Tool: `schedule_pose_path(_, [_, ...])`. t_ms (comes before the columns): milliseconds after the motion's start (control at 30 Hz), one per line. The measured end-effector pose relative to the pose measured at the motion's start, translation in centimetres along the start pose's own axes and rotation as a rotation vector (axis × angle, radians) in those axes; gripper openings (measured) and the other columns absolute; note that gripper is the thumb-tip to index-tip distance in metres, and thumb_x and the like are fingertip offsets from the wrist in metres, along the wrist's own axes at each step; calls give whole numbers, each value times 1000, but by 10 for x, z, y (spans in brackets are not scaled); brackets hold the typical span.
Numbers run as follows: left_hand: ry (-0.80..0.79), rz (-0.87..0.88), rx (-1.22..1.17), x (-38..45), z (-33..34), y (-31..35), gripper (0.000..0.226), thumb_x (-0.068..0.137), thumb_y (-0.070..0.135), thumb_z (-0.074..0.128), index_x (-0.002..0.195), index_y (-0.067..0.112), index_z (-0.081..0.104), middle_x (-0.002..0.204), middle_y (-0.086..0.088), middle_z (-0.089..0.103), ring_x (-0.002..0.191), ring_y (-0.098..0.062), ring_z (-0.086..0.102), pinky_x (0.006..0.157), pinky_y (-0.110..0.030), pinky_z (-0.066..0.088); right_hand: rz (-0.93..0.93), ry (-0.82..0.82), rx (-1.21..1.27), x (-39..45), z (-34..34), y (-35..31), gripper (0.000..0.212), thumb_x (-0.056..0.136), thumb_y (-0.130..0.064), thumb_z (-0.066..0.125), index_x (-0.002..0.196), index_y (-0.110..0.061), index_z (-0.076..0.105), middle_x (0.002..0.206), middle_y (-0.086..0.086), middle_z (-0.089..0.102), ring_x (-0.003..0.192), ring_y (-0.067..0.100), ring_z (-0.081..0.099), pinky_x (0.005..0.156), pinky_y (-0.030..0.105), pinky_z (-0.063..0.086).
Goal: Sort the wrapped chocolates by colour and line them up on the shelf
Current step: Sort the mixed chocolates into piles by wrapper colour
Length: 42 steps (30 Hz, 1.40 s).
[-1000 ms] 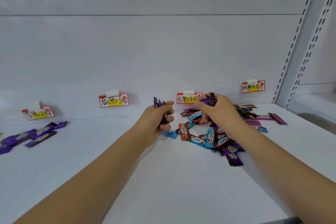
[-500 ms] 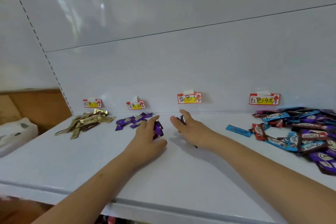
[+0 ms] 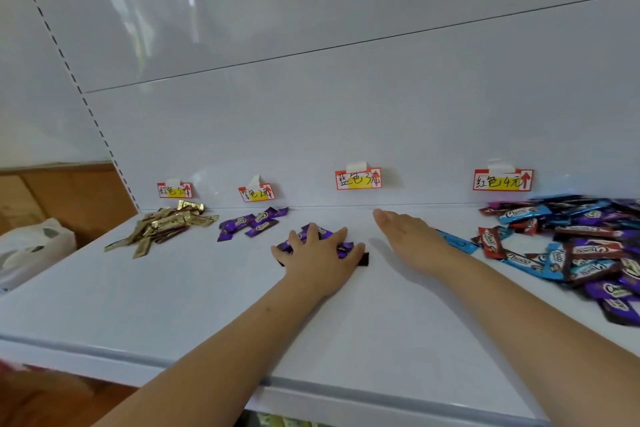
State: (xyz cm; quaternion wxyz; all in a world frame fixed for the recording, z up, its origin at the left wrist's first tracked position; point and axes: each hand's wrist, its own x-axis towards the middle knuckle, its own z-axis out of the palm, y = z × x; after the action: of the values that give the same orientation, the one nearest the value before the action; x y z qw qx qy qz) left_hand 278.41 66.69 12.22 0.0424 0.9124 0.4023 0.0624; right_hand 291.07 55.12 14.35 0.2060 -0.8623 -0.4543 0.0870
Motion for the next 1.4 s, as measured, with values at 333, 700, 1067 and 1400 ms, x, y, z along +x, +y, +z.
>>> schedule_pose_path(333, [166,-72,25,41,-3,-80,49,92,61,35,134,39,50,144,3,44,134,-32,31,112,-59,12,-46,-20,-191,12,9,8,51,100,-49,17,147,-28,20,137,5,45,122,30,41,100,47,40])
schedule_pose_path(700, [54,-267,-24,91,-6,-114,85,69,93,26,144,52,23,154,-10,24,140,-42,20,108,-64,14,-67,58,-227,12,19,-2,48,100,-54,21,133,-33,48,138,1,42,128,24,34,98,37,31])
schedule_pose_path(1067, [265,-236,-88,129,2,-116,76,77,79,48,125,20,44,133,-13,42,120,-39,40,97,-48,35,-73,86,-249,15,24,-5,52,98,-59,19,129,-30,49,138,1,40,127,23,33,99,38,30])
schedule_pose_path(1400, [599,-101,126,93,1,-92,54,82,53,44,97,3,59,101,-22,55,95,-38,50,89,-52,35,-26,212,-87,11,12,-4,41,99,-40,42,133,-21,52,137,1,43,127,23,35,100,36,35])
